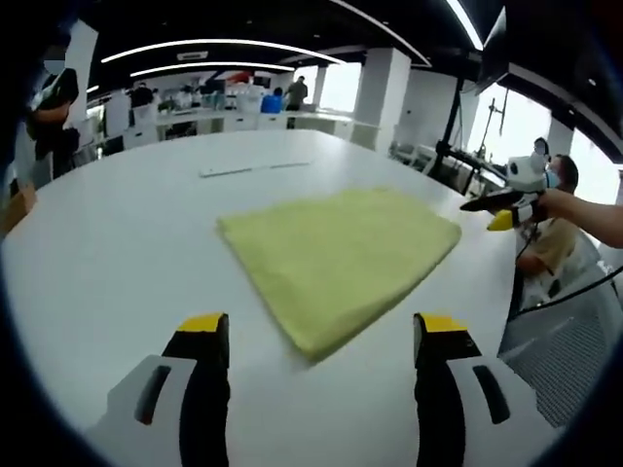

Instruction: Fold the garment on the visible template until the final outline fits inside the template.

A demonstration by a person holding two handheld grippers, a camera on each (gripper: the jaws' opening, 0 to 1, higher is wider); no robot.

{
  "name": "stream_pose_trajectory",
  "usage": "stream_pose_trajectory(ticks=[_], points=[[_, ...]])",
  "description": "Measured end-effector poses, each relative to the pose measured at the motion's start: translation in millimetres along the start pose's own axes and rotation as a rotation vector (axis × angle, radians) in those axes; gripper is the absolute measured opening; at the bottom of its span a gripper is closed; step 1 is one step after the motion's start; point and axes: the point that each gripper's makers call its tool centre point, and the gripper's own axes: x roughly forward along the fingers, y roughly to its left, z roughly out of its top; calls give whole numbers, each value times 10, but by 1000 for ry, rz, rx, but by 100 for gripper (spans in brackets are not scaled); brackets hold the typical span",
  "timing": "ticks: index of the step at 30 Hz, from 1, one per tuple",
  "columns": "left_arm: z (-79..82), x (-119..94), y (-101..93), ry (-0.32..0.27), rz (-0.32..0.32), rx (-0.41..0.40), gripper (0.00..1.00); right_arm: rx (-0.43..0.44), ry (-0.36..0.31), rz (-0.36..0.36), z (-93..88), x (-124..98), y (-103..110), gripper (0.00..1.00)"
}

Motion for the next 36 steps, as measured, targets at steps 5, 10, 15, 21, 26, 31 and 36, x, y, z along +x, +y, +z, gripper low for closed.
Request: stream_pose_trajectory(ticks=[5, 10, 15, 21, 26, 31, 36], points=[[47, -96, -56, -15, 7, -3, 84, -4, -33, 12, 105, -84, 121, 99], [47, -224, -109, -21, 15, -5, 94, -21, -71, 22, 214, -174, 248, 99], [23, -336, -164, -28, 17, -5, 99, -25, -93, 25, 270, -235, 333, 99], [9, -442, -194, -41, 24, -20, 99, -27, -118, 14, 307, -299, 435, 99], [-21, -503, -155, -35, 51, -15, 99, -33, -111, -6, 268, -321, 450, 99], [-13, -525, -124, -49, 75, -37, 98, -29, -110, -24, 231, -326, 431, 99], [-43, -533, -140, -37, 77, -25, 97, -35, -98, -43, 204, -340, 399, 96]])
